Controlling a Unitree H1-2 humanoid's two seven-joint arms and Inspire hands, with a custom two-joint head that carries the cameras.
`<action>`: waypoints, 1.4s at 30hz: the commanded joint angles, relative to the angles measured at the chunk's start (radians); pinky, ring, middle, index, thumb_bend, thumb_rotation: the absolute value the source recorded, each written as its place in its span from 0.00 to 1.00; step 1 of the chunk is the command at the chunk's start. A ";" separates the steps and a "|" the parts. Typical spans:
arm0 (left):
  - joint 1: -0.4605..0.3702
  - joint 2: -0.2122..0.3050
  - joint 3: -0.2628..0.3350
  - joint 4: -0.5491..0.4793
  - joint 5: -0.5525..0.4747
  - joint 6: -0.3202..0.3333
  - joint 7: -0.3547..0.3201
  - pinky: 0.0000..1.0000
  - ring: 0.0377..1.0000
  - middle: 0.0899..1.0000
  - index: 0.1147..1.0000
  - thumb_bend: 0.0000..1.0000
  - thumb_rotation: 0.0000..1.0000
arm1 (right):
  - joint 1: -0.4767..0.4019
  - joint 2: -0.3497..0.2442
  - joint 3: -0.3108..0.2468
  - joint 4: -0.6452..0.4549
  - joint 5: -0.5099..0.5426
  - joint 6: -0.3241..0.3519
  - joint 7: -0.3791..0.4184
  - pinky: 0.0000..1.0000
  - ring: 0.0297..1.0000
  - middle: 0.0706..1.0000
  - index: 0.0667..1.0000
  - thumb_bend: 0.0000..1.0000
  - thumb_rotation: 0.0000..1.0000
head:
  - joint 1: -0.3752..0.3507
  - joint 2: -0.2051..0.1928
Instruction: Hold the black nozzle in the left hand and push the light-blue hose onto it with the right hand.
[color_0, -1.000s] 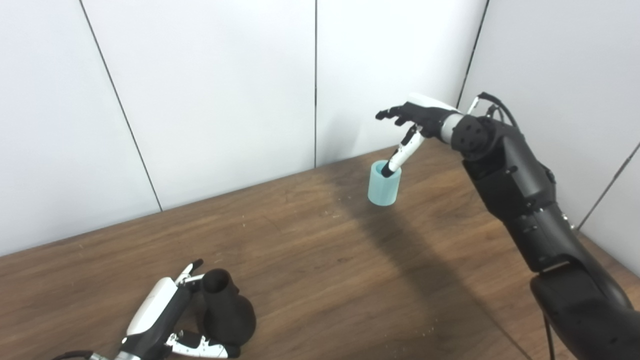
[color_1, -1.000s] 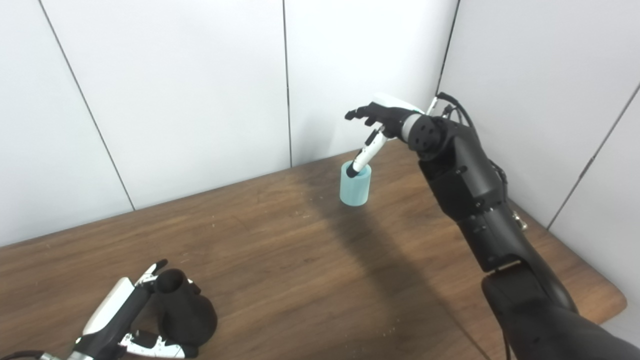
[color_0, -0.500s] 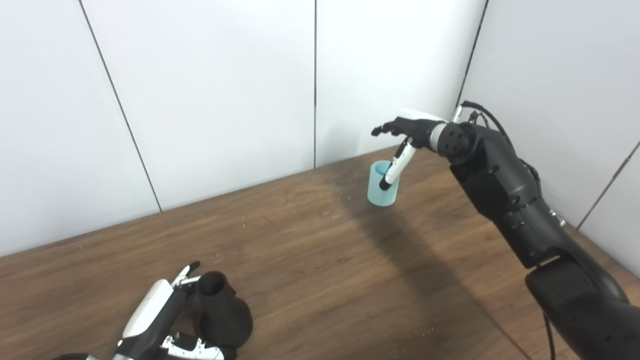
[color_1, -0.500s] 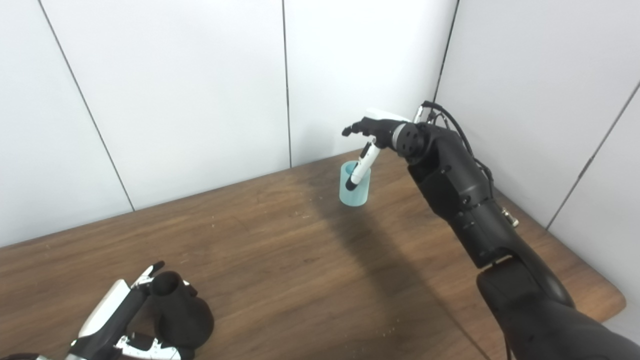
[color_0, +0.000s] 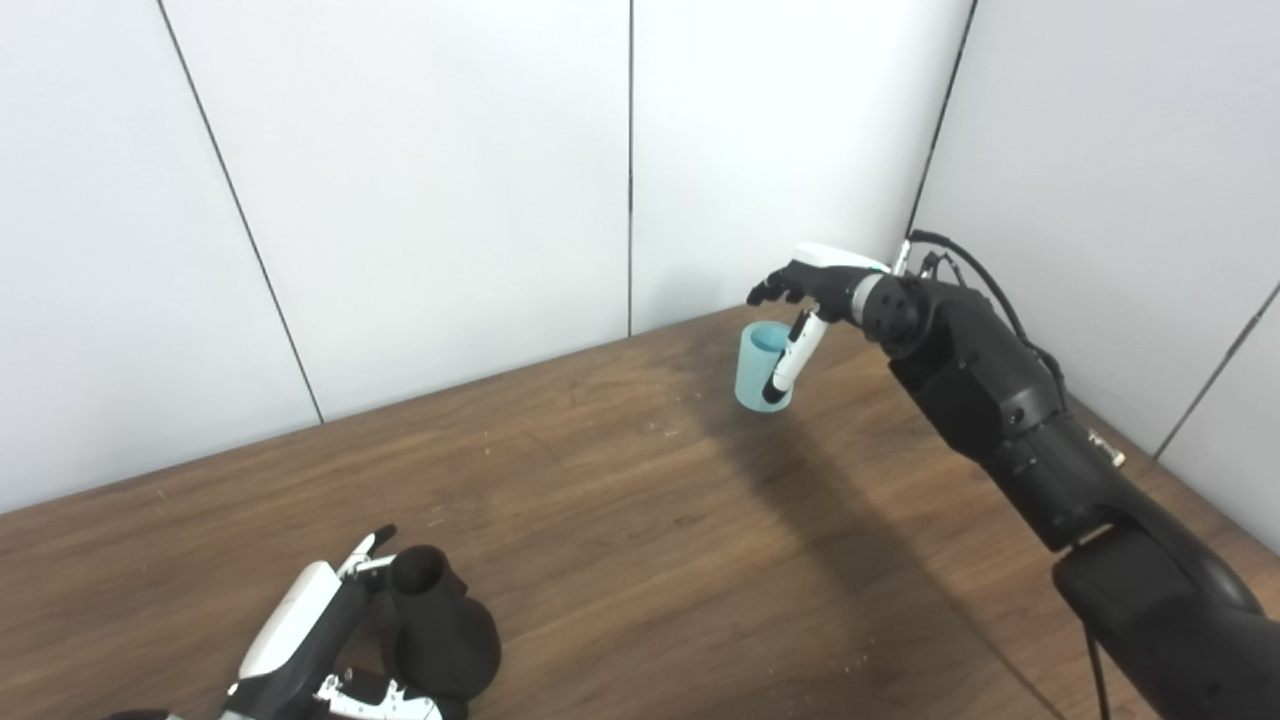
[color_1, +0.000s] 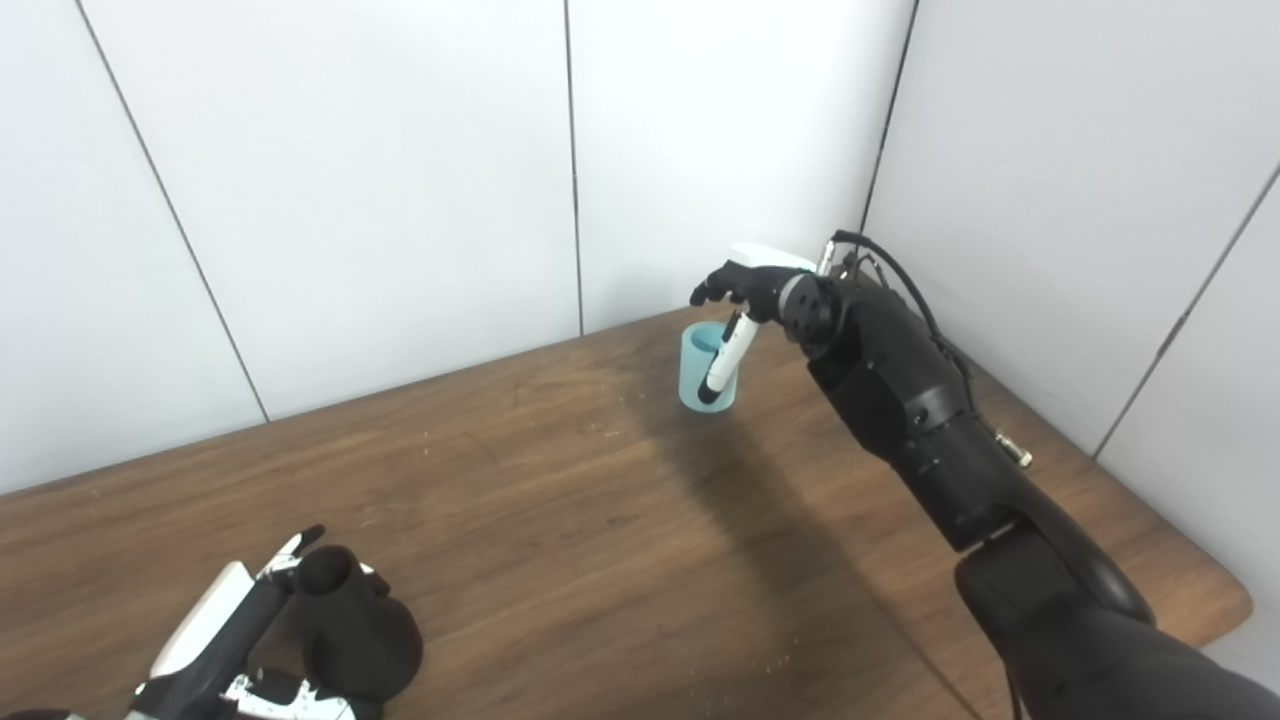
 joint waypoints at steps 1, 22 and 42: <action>0.065 0.062 -0.013 0.050 0.057 0.066 -0.074 1.00 0.60 0.41 0.43 0.53 0.00 | -0.041 -0.030 -0.004 -0.010 0.007 -0.041 -0.056 0.71 0.81 0.83 0.80 0.89 0.07 | 0.009 0.004; 0.091 0.078 0.008 -0.014 0.034 0.102 -0.119 1.00 0.60 0.42 0.42 0.53 0.00 | -0.016 -0.002 0.019 0.089 0.074 -0.129 -0.219 0.54 0.65 0.75 0.75 0.85 0.00 | 0.023 0.018; 0.096 0.085 0.022 -0.035 0.040 0.117 -0.140 1.00 0.60 0.42 0.43 0.53 0.00 | -0.010 0.014 0.035 0.118 0.085 -0.137 -0.250 0.49 0.58 0.63 0.65 0.80 0.00 | 0.023 0.034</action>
